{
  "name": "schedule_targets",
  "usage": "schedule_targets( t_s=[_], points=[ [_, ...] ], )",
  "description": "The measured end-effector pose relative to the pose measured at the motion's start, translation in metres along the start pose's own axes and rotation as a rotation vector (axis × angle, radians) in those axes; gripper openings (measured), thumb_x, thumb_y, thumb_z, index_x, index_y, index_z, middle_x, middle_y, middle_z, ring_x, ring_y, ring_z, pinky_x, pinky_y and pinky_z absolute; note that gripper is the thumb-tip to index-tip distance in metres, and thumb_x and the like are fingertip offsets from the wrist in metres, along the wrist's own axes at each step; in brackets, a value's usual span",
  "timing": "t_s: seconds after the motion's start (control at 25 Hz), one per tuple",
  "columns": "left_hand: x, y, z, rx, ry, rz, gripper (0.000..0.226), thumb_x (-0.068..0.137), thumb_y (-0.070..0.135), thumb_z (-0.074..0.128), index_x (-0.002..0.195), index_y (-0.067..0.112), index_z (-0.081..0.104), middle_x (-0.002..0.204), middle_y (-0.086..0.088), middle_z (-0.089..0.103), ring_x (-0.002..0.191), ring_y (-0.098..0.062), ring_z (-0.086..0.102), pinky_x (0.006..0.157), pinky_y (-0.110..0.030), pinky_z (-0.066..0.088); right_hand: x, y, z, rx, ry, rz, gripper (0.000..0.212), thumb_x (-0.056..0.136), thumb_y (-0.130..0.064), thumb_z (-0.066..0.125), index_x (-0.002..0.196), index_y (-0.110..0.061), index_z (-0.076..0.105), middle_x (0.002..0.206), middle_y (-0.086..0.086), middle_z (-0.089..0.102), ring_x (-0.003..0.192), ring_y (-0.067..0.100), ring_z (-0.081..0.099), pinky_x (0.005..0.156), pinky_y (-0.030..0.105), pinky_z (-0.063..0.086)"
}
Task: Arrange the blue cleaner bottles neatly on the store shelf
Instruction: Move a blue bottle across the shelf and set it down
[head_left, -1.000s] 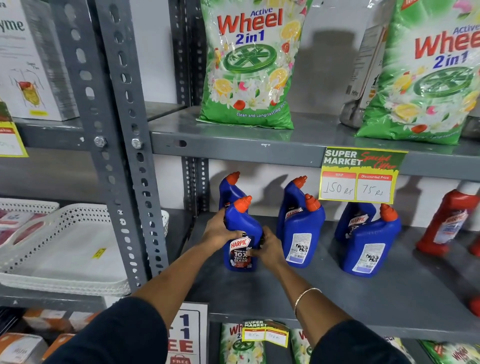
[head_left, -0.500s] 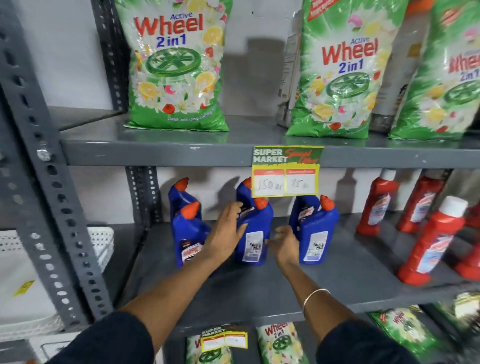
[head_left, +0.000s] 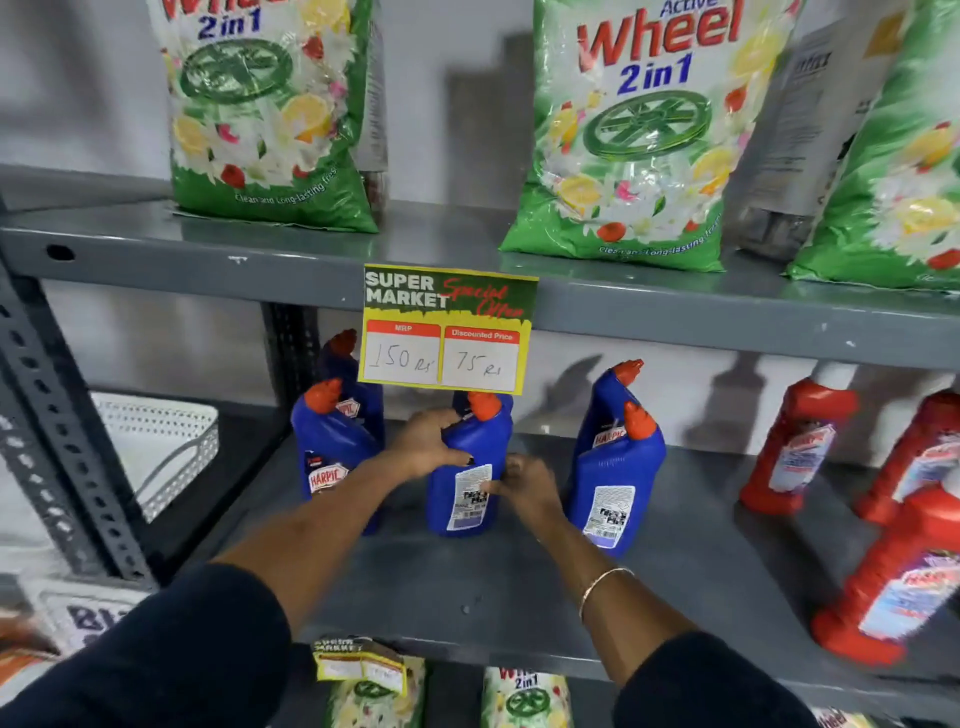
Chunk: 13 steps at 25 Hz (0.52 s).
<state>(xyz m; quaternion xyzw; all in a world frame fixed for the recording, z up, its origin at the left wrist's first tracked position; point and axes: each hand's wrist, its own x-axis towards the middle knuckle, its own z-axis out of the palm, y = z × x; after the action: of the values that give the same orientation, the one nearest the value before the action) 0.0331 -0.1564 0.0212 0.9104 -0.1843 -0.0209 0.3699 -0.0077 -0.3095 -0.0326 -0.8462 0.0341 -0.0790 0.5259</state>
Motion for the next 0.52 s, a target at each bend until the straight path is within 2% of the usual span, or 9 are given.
schedule_targets(
  t_s=[0.04, 0.12, 0.2, 0.24, 0.28, 0.32, 0.4, 0.44, 0.52],
  points=[
    [-0.005, 0.006, 0.003, -0.009, 0.051, -0.018, 0.028, 0.067, 0.011, 0.073, 0.087, 0.005, 0.055, 0.090, -0.012, 0.062, 0.081, -0.021, 0.055, 0.064, -0.018, 0.044, -0.007, -0.004, 0.000, -0.106, 0.058, 0.025, 0.026, 0.071, -0.005, 0.069, 0.095, 0.003, 0.063, 0.100, 0.024, 0.070, 0.065, 0.005, 0.064, 0.059, 0.013, 0.048],
    [-0.011, 0.015, 0.006, -0.013, 0.137, -0.067, 0.036, 0.064, 0.018, 0.073, 0.094, 0.005, 0.055, 0.097, -0.014, 0.066, 0.088, -0.027, 0.061, 0.076, -0.031, 0.051, -0.026, -0.009, 0.009, -0.214, 0.146, 0.036, 0.039, 0.071, -0.019, 0.068, 0.107, -0.008, 0.056, 0.104, 0.018, 0.069, 0.090, 0.030, 0.064, 0.075, 0.032, 0.049],
    [-0.012, 0.026, 0.007, -0.070, 0.209, -0.128, 0.039, 0.063, 0.020, 0.071, 0.095, 0.008, 0.053, 0.099, -0.014, 0.066, 0.090, -0.030, 0.062, 0.079, -0.040, 0.053, -0.044, -0.015, 0.025, -0.161, 0.102, 0.009, 0.075, 0.066, -0.029, 0.074, 0.128, -0.012, 0.036, 0.125, 0.014, 0.058, 0.114, 0.032, 0.053, 0.090, 0.041, 0.047],
    [-0.012, 0.034, 0.007, -0.126, 0.236, -0.155, 0.037, 0.062, 0.020, 0.071, 0.092, 0.010, 0.052, 0.098, -0.013, 0.066, 0.088, -0.030, 0.063, 0.078, -0.041, 0.055, -0.050, -0.017, 0.033, -0.169, 0.082, -0.003, 0.092, 0.064, -0.033, 0.076, 0.136, -0.011, 0.023, 0.138, 0.011, 0.046, 0.126, 0.029, 0.043, 0.098, 0.043, 0.043],
    [-0.013, 0.042, 0.008, -0.175, 0.257, -0.176, 0.036, 0.061, 0.021, 0.071, 0.089, 0.011, 0.051, 0.096, -0.013, 0.067, 0.086, -0.030, 0.064, 0.076, -0.041, 0.056, -0.054, -0.020, 0.039, -0.203, 0.104, 0.017, 0.099, 0.063, -0.033, 0.077, 0.138, -0.010, 0.017, 0.145, 0.009, 0.036, 0.132, 0.027, 0.035, 0.102, 0.043, 0.039],
    [-0.014, 0.047, 0.008, -0.193, 0.267, -0.187, 0.036, 0.060, 0.023, 0.072, 0.088, 0.011, 0.052, 0.095, -0.012, 0.068, 0.085, -0.029, 0.064, 0.075, -0.040, 0.056, -0.052, -0.023, 0.043, -0.217, 0.166, 0.043, 0.096, 0.064, -0.030, 0.076, 0.138, -0.010, 0.018, 0.144, 0.009, 0.037, 0.131, 0.028, 0.036, 0.101, 0.043, 0.039],
    [-0.019, 0.052, 0.007, -0.193, 0.239, -0.158, 0.036, 0.061, 0.027, 0.073, 0.090, 0.012, 0.057, 0.095, -0.010, 0.070, 0.084, -0.026, 0.065, 0.075, -0.037, 0.056, -0.048, -0.028, 0.040, -0.180, 0.258, 0.090, 0.072, 0.066, -0.018, 0.072, 0.127, -0.011, 0.035, 0.125, 0.012, 0.055, 0.111, 0.032, 0.054, 0.089, 0.040, 0.047],
    [-0.021, 0.050, 0.003, -0.205, 0.205, -0.125, 0.036, 0.064, 0.028, 0.073, 0.093, 0.013, 0.058, 0.096, -0.010, 0.070, 0.085, -0.026, 0.065, 0.074, -0.037, 0.057, -0.047, -0.033, 0.034, -0.107, 0.249, 0.086, 0.060, 0.066, -0.012, 0.069, 0.120, -0.011, 0.042, 0.113, 0.013, 0.060, 0.097, 0.033, 0.060, 0.082, 0.039, 0.051],
    [-0.026, 0.038, -0.008, -0.372, 0.088, -0.093, 0.035, 0.073, 0.019, 0.070, 0.105, 0.012, 0.056, 0.106, -0.012, 0.067, 0.094, -0.027, 0.065, 0.072, -0.037, 0.057, -0.039, -0.033, 0.016, 0.014, 0.168, 0.026, 0.042, 0.065, 0.000, 0.066, 0.103, -0.009, 0.052, 0.094, 0.010, 0.056, 0.072, 0.028, 0.058, 0.066, 0.028, 0.055]
  ],
)
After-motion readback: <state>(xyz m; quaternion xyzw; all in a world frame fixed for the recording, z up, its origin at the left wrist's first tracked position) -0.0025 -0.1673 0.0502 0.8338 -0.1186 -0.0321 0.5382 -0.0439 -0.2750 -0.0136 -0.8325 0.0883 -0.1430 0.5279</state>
